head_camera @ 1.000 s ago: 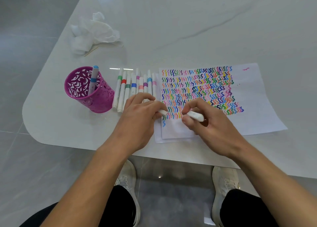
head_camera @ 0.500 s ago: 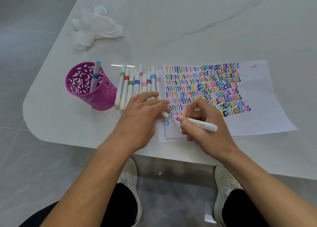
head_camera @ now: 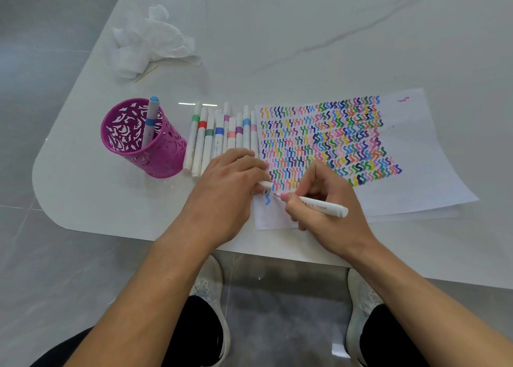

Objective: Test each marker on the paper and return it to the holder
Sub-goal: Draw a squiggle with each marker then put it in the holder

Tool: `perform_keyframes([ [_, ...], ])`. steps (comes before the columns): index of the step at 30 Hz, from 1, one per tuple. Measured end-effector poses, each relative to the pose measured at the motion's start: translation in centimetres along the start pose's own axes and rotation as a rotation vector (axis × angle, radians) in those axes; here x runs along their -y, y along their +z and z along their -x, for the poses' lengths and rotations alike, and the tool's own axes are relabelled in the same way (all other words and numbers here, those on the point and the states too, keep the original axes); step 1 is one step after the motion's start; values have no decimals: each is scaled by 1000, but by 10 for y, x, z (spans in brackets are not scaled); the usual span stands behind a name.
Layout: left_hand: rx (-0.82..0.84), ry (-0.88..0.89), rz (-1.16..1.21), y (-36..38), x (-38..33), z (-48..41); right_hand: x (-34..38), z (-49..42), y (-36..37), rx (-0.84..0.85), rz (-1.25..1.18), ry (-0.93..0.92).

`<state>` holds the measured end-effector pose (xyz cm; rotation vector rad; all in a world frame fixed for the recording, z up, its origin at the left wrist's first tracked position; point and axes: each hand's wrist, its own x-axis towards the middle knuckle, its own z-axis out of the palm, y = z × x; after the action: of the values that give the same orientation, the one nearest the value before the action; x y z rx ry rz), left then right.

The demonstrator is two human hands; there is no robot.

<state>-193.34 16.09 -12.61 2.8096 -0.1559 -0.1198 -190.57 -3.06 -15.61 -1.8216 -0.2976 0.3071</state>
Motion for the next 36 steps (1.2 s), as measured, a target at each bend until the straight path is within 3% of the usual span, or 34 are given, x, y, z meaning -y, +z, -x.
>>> perform_keyframes([
  [36,-3,-37,-8,-1,-2,-3,2,-2,-1,88,75,60],
])
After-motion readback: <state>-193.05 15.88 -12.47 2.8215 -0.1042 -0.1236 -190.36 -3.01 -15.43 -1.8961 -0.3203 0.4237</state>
